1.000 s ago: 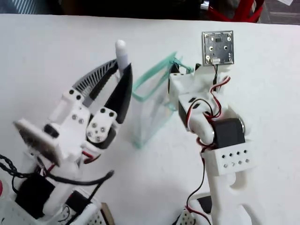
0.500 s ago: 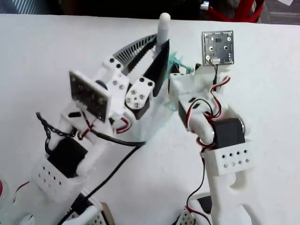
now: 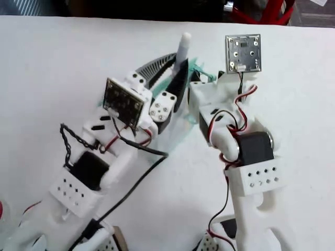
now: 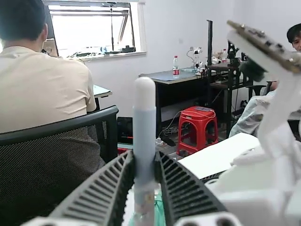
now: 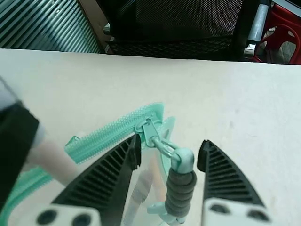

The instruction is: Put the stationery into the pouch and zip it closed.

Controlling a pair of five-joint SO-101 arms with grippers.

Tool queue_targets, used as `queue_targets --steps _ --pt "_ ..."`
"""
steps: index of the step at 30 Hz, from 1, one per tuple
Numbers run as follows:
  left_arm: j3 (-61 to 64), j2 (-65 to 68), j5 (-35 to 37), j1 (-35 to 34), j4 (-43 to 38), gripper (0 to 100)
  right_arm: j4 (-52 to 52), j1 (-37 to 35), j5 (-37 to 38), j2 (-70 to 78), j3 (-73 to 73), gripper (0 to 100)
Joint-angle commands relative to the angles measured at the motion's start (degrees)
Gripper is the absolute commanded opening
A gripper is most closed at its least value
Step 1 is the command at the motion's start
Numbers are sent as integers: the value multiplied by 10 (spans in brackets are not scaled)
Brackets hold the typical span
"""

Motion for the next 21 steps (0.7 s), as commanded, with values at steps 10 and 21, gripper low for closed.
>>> queue_targets --steps 10,21 --pt "-29 -69 -1 -58 115 165 3 0 -4 5 45 198" --pt "-76 -86 -3 -254 253 163 3 0 -4 5 45 198"
